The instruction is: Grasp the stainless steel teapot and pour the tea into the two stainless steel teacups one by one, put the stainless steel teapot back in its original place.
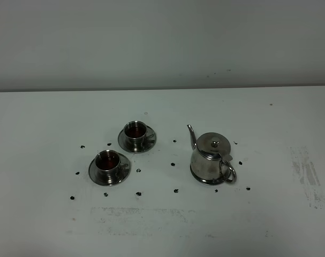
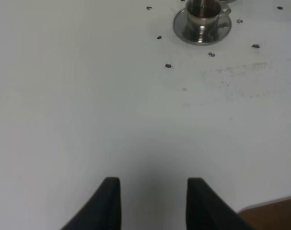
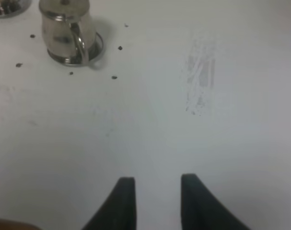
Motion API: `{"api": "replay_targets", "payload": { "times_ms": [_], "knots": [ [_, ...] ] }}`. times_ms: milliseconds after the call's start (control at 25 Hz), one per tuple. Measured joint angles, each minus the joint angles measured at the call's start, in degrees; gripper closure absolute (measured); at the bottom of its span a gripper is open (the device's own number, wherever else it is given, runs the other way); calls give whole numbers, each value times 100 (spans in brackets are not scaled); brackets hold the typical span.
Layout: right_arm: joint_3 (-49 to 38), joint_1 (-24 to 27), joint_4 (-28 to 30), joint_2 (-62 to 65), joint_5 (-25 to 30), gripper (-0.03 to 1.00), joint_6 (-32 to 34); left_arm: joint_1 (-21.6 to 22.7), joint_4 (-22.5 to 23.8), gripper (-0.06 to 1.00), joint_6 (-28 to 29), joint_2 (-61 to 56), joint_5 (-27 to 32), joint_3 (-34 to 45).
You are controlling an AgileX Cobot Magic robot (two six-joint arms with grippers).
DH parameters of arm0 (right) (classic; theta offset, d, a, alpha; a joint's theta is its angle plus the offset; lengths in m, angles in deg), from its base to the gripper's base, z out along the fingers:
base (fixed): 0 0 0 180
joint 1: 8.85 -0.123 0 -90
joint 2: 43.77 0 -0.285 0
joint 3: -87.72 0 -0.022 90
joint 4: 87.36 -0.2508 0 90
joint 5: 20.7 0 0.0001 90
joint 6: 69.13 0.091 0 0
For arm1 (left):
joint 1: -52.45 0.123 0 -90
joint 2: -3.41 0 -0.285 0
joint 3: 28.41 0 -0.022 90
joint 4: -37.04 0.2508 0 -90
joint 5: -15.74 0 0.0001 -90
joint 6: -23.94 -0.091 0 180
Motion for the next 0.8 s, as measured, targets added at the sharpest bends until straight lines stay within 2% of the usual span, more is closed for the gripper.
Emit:
{"api": "replay_targets", "payload": {
  "times_ms": [800],
  "knots": [
    [0, 0, -23, 11, 0, 73, 5, 0, 0, 63, 0, 0, 18, 0]
  ]
}}
